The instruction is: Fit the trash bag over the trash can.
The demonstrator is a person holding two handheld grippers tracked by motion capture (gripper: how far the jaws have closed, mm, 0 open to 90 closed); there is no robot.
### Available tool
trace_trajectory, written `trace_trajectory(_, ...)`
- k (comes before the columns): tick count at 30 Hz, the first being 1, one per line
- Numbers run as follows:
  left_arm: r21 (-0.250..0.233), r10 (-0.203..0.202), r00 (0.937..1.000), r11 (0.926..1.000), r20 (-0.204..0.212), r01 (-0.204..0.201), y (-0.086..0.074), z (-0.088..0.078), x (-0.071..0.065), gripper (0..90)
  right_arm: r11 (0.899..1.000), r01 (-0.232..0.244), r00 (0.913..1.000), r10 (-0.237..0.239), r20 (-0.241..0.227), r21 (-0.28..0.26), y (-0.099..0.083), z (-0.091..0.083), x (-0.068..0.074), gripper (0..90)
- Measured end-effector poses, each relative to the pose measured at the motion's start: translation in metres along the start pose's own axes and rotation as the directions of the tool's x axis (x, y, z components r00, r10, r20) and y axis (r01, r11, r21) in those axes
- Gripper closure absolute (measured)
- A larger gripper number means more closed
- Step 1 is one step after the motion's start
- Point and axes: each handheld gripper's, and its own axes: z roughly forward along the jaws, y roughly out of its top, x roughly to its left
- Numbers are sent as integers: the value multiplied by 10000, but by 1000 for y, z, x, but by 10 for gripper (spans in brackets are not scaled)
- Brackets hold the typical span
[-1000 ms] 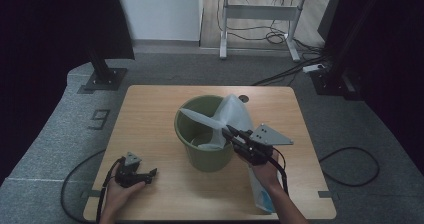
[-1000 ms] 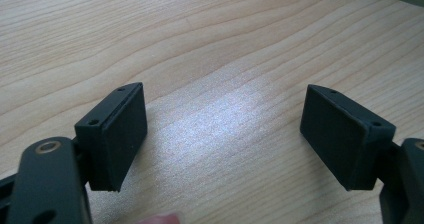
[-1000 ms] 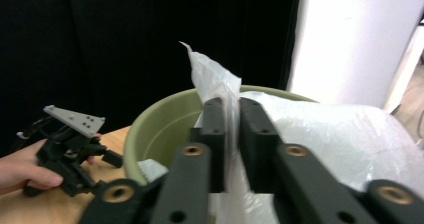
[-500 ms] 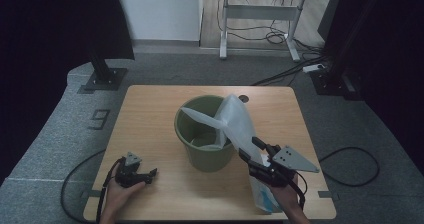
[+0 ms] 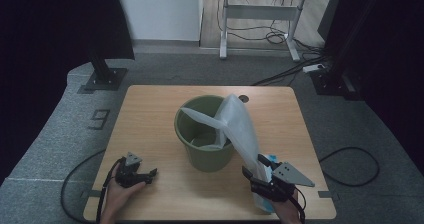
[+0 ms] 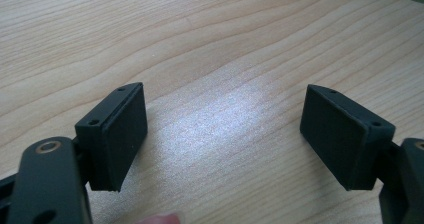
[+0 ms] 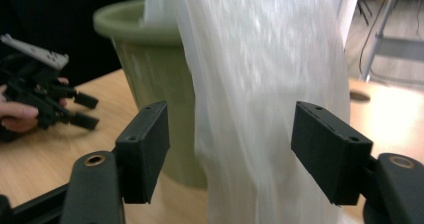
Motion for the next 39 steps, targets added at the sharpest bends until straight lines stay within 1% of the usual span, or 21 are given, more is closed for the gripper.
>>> trace_trajectory(5,-1,-10,10000,10000,-17,10,0,0,0,187,9976,-67,9992,39,408,696,-23,3,-2,319)
trace_trajectory(6,11,6,10000,10000,-37,-6,0,0,0,188,9963,-115,9989,76,463,854,-31,4,-5,424)
trace_trajectory(7,11,6,10000,10000,-37,-6,0,0,0,188,9963,-115,9989,76,463,854,-31,4,-5,424)
trace_trajectory(8,14,4,10000,10000,-41,-4,0,0,0,188,9957,-57,9991,17,435,927,-33,4,-6,492)
trace_trajectory(9,13,-2,10000,10000,-46,2,0,0,-1,188,9940,106,9980,-174,615,1091,-36,5,-10,622)
trace_trajectory(10,13,-2,10000,10000,-46,2,0,0,-1,188,9940,106,9980,-174,615,1091,-36,5,-10,622)
trace_trajectory(14,13,-6,10000,10000,-50,6,0,0,-1,188,9943,105,9957,-201,902,1065,-34,5,-19,834)
trace_trajectory(16,11,-9,10000,10000,-47,9,0,0,-1,188,9958,117,9941,-214,1059,912,-29,4,-25,877)
trace_trajectory(17,10,-8,10000,10000,-48,8,0,0,-1,188,9979,88,9924,-166,1223,638,-20,0,-33,883)
trace_trajectory(18,10,-8,10000,10000,-48,8,0,0,-1,188,9979,88,9924,-166,1223,638,-20,0,-33,883)
trace_trajectory(19,11,-9,10000,10000,-48,9,0,0,-1,188,9995,76,9908,-115,1347,294,-10,-4,-39,883)
trace_trajectory(20,11,-9,10000,10000,-48,9,0,0,-1,188,9995,76,9908,-115,1347,294,-10,-4,-39,883)
trace_trajectory(21,13,-7,10000,10000,-46,7,0,0,-1,188,9999,138,9886,-126,1497,-70,1,-9,-43,883)
trace_trajectory(22,11,-10,10000,10000,-46,10,0,0,-1,188,9999,138,9886,-126,1497,-70,1,-9,-43,883)
trace_trajectory(25,6,-16,10000,10000,-39,16,0,0,0,187,9976,237,9864,-128,1636,-646,20,-18,-49,883)
trace_trajectory(30,8,-11,10000,10000,-62,11,0,0,-1,188,9946,404,9846,-232,1733,-961,34,-21,-51,883)
trace_trajectory(33,2,-55,9999,10000,-95,55,0,0,-1,191,9883,590,9820,-322,1863,-1403,52,-24,-53,883)
trace_trajectory(34,2,-55,9999,10000,-95,55,0,0,-1,192,9883,590,9820,-322,1863,-1403,52,-24,-53,883)
trace_trajectory(37,-10,-94,9999,10000,-104,94,0,0,-1,195,9815,723,9787,-356,2022,-1771,69,-29,-57,883)
trace_trajectory(38,-10,-94,9999,10000,-104,94,0,0,-1,194,9815,723,9787,-356,2022,-1771,69,-29,-57,883)
trace_trajectory(39,-7,-99,9999,10000,-107,99,0,0,-1,195,9802,804,9791,-437,1987,-1808,76,-27,-57,883)
